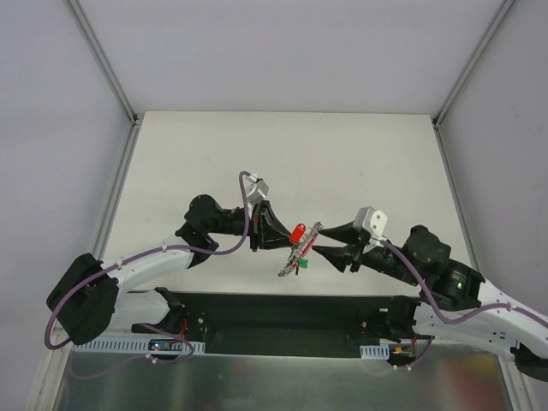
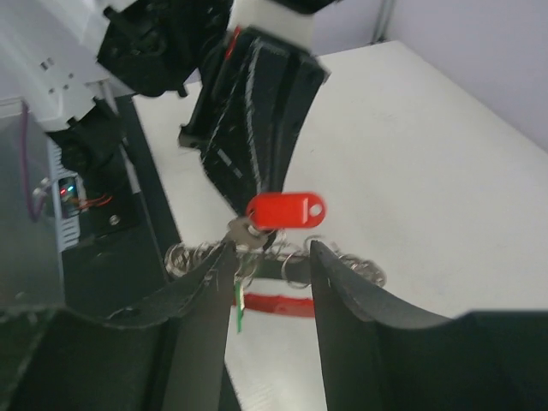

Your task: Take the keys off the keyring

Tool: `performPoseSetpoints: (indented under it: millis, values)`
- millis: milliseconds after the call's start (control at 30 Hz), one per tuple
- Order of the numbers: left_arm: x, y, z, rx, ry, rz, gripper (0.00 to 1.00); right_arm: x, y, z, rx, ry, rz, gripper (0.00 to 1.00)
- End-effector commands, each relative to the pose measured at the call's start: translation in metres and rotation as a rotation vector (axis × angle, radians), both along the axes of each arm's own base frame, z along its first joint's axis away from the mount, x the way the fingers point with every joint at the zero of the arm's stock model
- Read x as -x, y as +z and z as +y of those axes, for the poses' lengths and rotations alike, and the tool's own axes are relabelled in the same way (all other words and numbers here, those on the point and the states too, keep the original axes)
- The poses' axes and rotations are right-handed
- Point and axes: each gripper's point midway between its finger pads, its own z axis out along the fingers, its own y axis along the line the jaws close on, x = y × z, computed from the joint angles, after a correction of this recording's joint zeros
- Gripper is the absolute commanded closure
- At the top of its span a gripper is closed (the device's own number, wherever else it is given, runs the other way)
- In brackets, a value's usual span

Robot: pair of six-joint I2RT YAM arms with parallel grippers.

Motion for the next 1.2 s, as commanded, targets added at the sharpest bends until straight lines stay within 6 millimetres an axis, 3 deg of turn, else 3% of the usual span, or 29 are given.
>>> performPoseSetpoints:
  millis: [0,133,333,533,800,1167]
  values:
    - [0.005,0.029,0.007,0.096,-0.008,-0.110,1.00,0.037,-0.023,0.003,-0.019,0.187,0.050,0.57]
    - [0.001,0.023,0.006,0.092,0.006,-0.113,1.00,0.030,-0.039,0.001,0.025,0.178,-0.048,0.59]
    - [-0.010,0.017,0.009,0.109,0.030,-0.105,1.00,0.000,-0.051,0.005,0.133,0.106,-0.106,0.60]
    - [-0.016,0.011,0.013,0.113,0.048,-0.122,1.00,-0.002,-0.038,0.010,0.072,0.184,-0.102,0.60]
    - [-0.019,0.008,0.012,0.107,0.058,-0.125,1.00,0.013,-0.017,0.012,0.019,0.267,-0.121,0.61]
    - [-0.017,0.008,0.012,0.107,0.043,-0.114,1.00,0.003,-0.016,0.021,0.054,0.258,-0.125,0.65]
